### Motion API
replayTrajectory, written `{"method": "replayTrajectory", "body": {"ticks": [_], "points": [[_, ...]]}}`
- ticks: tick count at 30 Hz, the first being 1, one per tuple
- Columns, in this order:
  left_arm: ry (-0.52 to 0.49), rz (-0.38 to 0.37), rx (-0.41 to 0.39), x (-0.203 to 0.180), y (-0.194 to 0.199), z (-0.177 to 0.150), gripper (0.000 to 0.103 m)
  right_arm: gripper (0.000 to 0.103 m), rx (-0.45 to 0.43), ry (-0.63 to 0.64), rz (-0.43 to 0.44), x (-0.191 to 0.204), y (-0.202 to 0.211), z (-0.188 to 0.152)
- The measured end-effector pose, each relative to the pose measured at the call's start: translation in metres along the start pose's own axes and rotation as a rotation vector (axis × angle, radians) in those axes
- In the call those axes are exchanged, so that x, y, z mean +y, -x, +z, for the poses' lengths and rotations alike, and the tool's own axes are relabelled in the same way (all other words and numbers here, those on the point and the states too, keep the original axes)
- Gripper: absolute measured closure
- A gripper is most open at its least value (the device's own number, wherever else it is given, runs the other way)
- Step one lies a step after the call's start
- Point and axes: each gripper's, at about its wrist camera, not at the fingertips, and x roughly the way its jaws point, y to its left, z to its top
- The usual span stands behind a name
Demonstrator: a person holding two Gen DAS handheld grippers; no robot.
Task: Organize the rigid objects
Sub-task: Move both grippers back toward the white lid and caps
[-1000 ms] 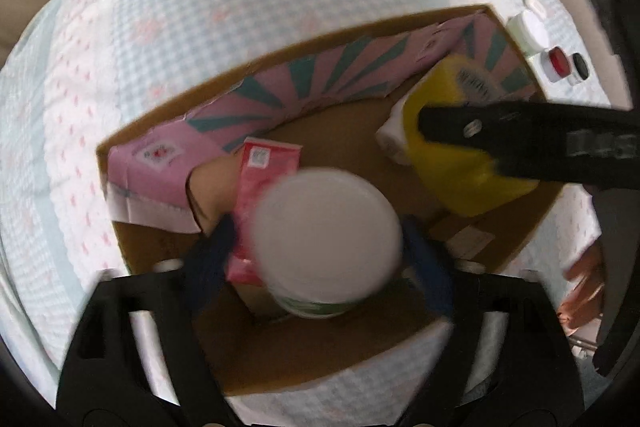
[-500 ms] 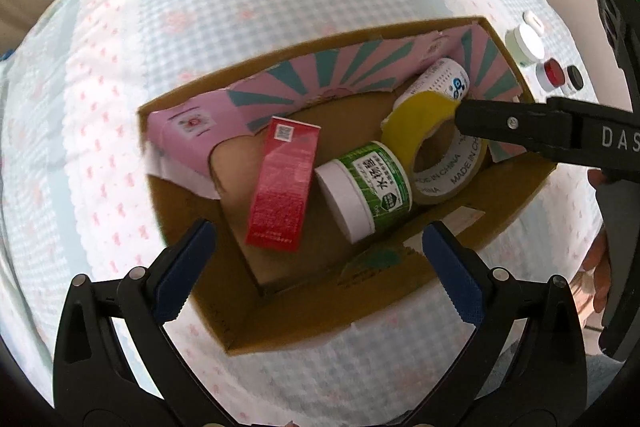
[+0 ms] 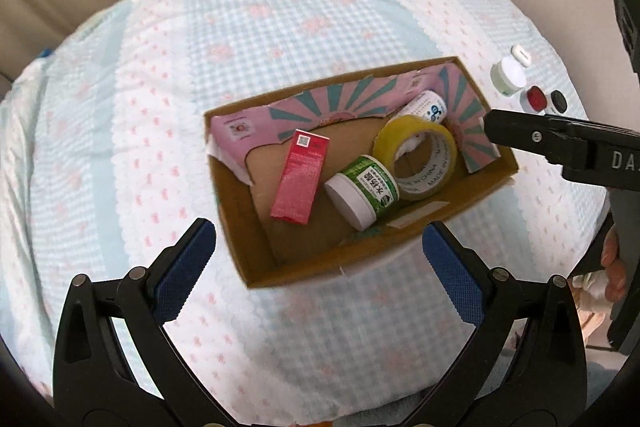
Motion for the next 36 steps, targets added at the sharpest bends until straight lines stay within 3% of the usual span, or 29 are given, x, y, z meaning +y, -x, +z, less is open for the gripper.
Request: {"method": "replayTrajectory", "body": {"ticks": [7,15,21,28,36], "points": [[0.016,0.016,-0.074,-0.02,0.051,-0.015,0.0,0.0,-0.072,0.056,-0.019,0.005,0.055,-0.023],[0.021,0.047,-0.14,-0.063,0.091,-0.006,0.0,0.0,-0.168,0.12,-0.08,-0.025,0.124,-0.038],[0.053,0.064,-0.178,-0.121,0.099,0.017,0.0,0.0,-0.228,0.131,-0.091,-0.083,0.163,-0.035],[0.094,0.099,-0.226,-0.208,0.094,0.049,0.0,0.0,-0.239,0.242,-0.117,-0.171,0.19,-0.023],[0.062,0.077,-0.189,-0.293,0.057,0.091,0.0,0.0,-0.209,0.296,-0.127,-0.26,0.185,-0.005]]}}
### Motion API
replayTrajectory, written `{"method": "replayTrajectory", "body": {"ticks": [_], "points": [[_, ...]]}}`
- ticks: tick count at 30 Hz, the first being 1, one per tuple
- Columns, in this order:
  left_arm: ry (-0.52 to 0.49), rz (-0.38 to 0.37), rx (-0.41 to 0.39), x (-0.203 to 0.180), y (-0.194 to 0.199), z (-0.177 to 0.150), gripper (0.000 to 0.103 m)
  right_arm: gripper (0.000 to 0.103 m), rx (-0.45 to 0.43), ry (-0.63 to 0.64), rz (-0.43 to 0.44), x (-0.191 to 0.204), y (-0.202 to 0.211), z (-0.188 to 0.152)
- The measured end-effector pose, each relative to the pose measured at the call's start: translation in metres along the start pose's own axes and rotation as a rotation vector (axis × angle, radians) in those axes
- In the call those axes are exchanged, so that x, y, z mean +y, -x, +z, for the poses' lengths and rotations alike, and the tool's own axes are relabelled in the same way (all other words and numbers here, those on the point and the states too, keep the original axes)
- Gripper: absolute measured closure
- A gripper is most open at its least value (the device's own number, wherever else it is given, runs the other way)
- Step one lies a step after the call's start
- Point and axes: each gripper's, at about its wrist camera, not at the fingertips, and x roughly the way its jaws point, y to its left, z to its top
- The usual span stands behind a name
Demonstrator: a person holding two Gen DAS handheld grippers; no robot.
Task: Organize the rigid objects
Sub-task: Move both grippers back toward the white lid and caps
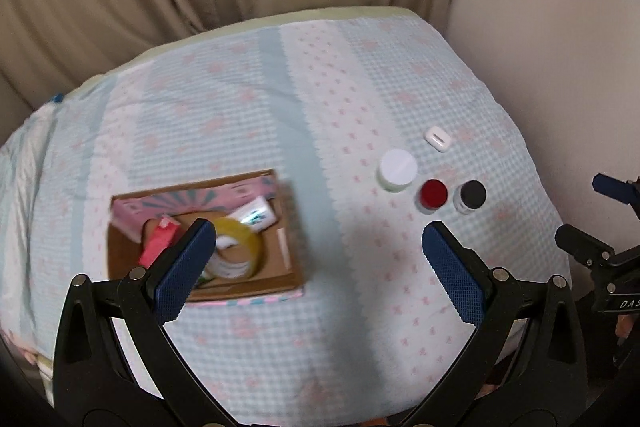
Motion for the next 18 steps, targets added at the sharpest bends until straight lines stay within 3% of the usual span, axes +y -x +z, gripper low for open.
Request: {"method": "replayTrajectory", "body": {"ticks": [10,18], "points": [[-0.109,-0.062,0.137,-0.061,-0.095,0.034,0.0,0.0,0.076,-0.057,0.002,-0.064,-0.059,-0.006],[-0.12,-0.121,0.253,-0.089,-0.17,0.059,0.0,0.0,0.181,-0.074,-0.028,-0.081,-0.109,-0.004]]}}
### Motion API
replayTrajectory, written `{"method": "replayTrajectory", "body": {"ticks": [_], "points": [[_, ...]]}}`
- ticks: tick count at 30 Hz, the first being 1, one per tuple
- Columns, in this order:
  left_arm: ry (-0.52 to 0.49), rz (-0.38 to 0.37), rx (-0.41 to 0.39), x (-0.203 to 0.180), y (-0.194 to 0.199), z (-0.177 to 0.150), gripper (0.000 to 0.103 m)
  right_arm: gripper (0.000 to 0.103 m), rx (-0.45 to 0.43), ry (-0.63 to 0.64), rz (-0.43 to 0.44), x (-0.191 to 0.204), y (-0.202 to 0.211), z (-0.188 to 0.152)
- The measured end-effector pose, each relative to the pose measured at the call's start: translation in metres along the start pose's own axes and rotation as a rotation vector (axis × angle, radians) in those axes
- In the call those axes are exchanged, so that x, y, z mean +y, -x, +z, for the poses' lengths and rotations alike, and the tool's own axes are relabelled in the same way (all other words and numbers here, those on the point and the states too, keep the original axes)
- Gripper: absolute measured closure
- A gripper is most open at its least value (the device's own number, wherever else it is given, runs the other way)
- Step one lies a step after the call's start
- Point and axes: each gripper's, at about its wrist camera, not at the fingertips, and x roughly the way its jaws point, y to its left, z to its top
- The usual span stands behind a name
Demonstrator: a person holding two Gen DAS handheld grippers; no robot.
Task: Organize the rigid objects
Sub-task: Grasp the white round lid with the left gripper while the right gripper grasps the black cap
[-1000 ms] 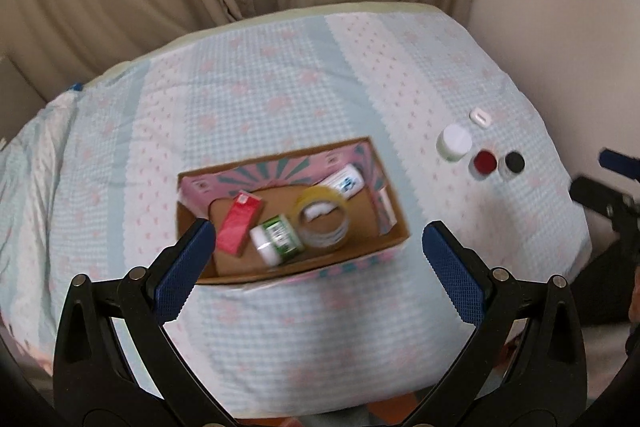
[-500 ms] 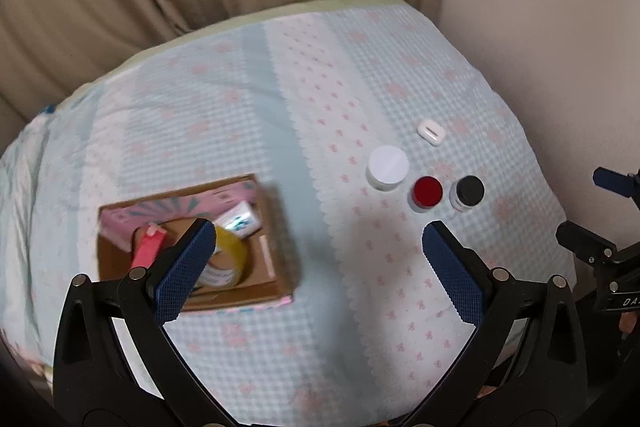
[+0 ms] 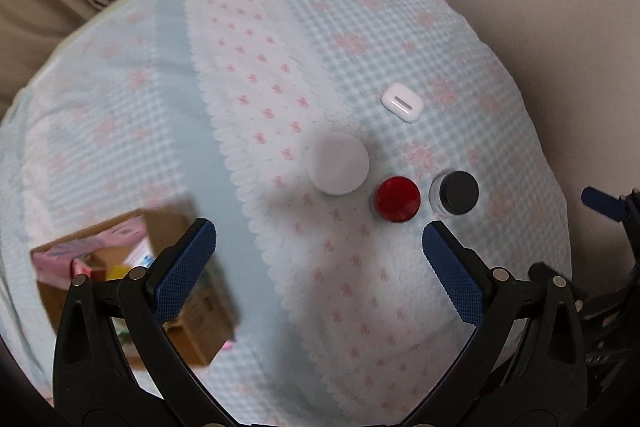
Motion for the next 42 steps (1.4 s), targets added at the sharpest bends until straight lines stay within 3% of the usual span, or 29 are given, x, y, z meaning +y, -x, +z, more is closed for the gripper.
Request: {"method": "replayTrajectory", "body": {"ticks": [11,17,23,27,31,33,42], "points": [[0.019,-0.036,0.137,-0.002,-0.113,0.032,0.0,0.002,0.102,-0.012,-0.041,-0.013,-0.083,0.017],[-0.005,-0.033,0.155,-0.011,-0.158,0.028,0.001,0.015,0.15,0.01,-0.041,-0.017,-0.133,0.006],[0.027,-0.04,0.139,-0.008,-0.176,0.028,0.004,0.024,0.158,0.033,-0.03,-0.015,-0.16,0.002],[0.019,-0.031,0.166,-0.009,-0.189,0.028,0.017,0.035,0.171,0.041,-0.032,-0.015,-0.171,0.004],[-0.01,-0.017,0.167,-0.015,-0.198,0.023,0.027,0.038,0.17,0.044,-0.046,-0.015,-0.174,0.005],[-0.027,-0.02,0.153,-0.018,-0.198,0.023,0.034,0.047,0.169,0.043,-0.05,-0.015,-0.176,0.005],[-0.049,-0.016,0.125,-0.022,-0.195,0.021,0.035,0.051,0.157,0.038,-0.05,-0.011,-0.177,0.008]]}}
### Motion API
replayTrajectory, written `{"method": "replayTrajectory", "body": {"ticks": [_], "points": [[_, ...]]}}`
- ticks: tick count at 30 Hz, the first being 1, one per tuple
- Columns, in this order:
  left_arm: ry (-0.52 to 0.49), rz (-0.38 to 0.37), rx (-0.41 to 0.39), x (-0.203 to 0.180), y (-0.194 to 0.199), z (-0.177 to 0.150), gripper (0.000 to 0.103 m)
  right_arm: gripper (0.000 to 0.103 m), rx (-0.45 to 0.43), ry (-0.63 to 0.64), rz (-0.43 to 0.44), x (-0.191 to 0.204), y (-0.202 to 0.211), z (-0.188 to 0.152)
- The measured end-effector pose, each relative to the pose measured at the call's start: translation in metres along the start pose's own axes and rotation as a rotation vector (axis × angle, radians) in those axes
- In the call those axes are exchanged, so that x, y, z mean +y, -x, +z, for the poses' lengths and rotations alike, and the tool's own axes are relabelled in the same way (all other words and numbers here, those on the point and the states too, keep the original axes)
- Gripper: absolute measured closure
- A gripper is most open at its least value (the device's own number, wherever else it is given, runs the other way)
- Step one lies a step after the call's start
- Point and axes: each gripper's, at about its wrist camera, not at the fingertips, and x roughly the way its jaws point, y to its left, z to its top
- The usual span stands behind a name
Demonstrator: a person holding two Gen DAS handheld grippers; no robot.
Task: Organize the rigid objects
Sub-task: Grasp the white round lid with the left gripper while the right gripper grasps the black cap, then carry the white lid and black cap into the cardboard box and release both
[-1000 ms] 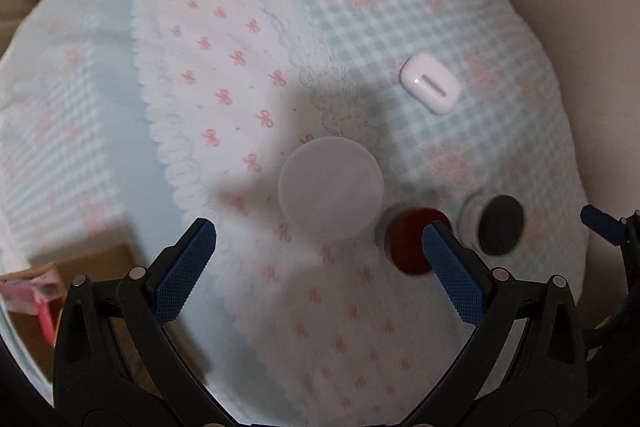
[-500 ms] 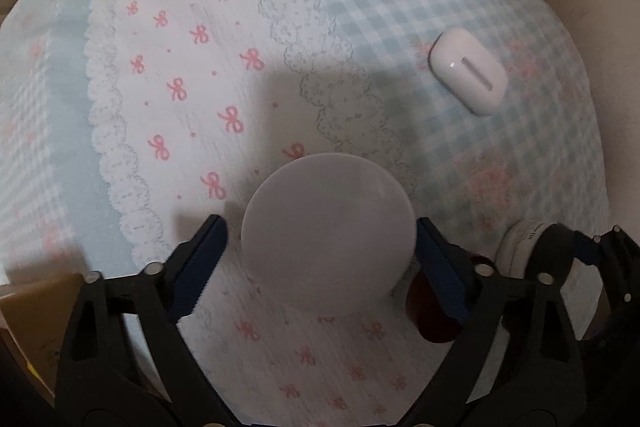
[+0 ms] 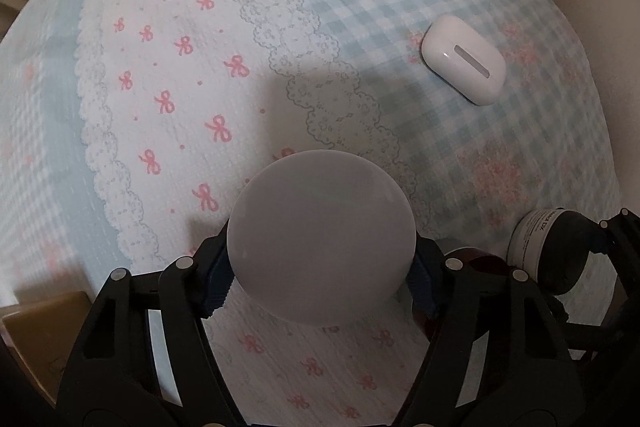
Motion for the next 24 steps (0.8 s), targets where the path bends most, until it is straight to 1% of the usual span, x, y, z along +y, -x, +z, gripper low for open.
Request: {"method": "replayTrajectory", "body": {"ticks": [2,4,10,12,18,19,21,24], "points": [[0.001,0.001,-0.01,-0.002,0.004,0.003,0.035,0.051,-0.004,-0.003,0.0,0.003,0.001,0.006],[0.003,-0.001,-0.022,0.0,0.01,0.005,0.035,0.051,-0.016,-0.005,-0.002,0.001,0.006,0.004],[0.014,-0.004,-0.083,0.002,0.043,0.008,0.035,0.051,-0.057,-0.026,0.001,-0.001,0.025,0.001],[0.018,-0.004,-0.106,0.002,0.06,0.006,0.035,0.051,-0.076,-0.031,-0.003,0.0,0.036,0.002],[0.056,0.003,-0.199,0.013,0.133,-0.008,0.035,0.051,-0.164,-0.046,0.0,0.001,0.093,0.009],[0.062,0.006,-0.21,0.01,0.141,-0.012,0.035,0.051,-0.176,-0.047,0.001,0.001,0.103,0.01],[0.081,0.01,-0.244,0.013,0.17,-0.022,0.035,0.051,-0.212,-0.047,0.005,0.004,0.132,0.013],[0.106,0.025,-0.296,0.022,0.212,-0.035,0.035,0.051,-0.252,-0.046,0.015,0.012,0.164,0.015]]}}
